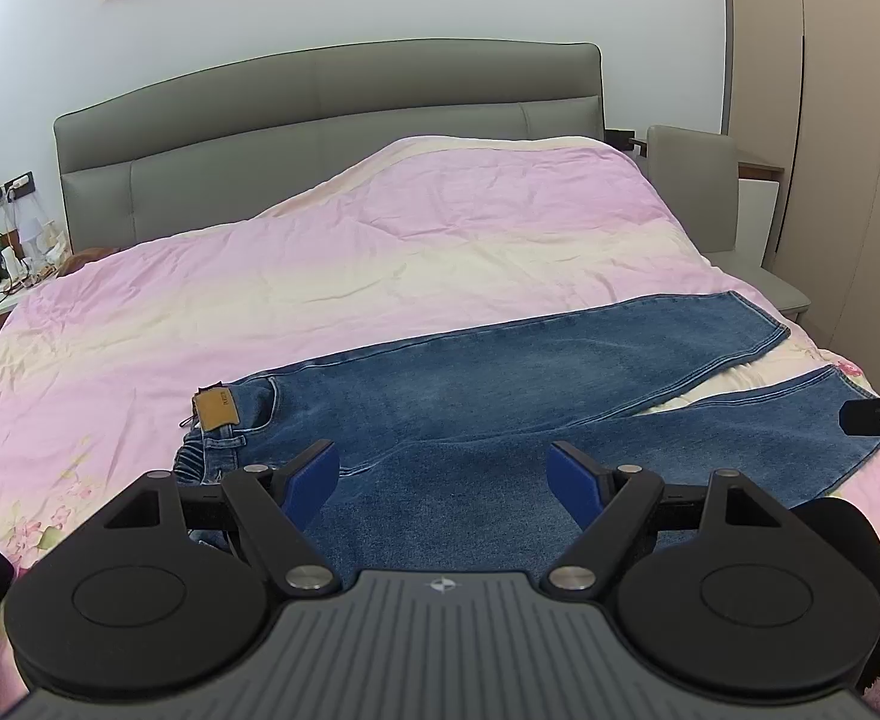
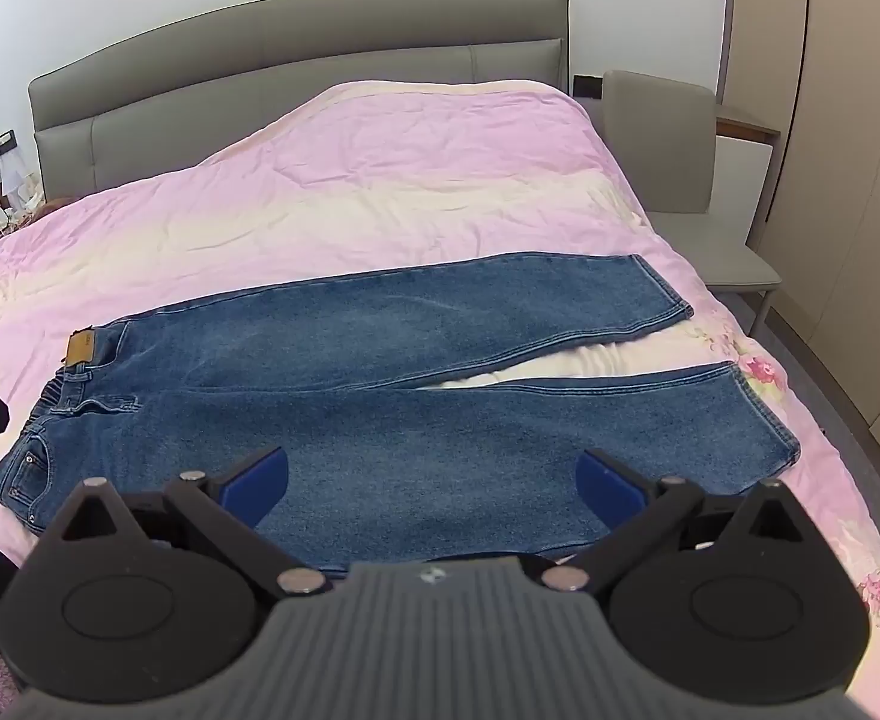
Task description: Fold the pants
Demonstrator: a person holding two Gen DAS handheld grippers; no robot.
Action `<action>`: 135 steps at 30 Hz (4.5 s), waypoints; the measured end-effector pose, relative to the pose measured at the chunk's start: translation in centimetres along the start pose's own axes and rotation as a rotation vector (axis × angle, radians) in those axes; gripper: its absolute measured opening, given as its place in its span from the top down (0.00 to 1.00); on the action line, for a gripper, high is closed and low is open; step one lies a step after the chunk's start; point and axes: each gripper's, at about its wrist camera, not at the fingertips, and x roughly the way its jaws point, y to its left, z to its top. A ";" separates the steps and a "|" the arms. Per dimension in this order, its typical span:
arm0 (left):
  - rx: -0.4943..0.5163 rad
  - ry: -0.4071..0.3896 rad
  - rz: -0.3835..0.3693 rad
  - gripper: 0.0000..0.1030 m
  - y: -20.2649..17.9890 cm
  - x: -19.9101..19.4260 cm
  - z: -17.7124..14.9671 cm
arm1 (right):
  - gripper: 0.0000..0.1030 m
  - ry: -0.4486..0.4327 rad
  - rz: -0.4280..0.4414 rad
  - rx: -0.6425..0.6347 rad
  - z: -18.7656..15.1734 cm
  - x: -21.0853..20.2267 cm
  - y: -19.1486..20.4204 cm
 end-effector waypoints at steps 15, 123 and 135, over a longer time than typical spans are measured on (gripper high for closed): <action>-0.006 -0.008 0.015 0.11 0.4 -0.3 -0.2 | 0.05 -0.001 0.015 -0.016 0.4 -0.3 0.2; 0.520 0.244 0.021 0.79 6.8 29.3 9.3 | 0.96 0.159 0.132 -0.627 17.1 30.9 12.2; 0.439 0.353 -0.023 0.79 9.6 39.9 7.2 | 0.96 0.274 0.133 -0.617 16.3 44.5 13.8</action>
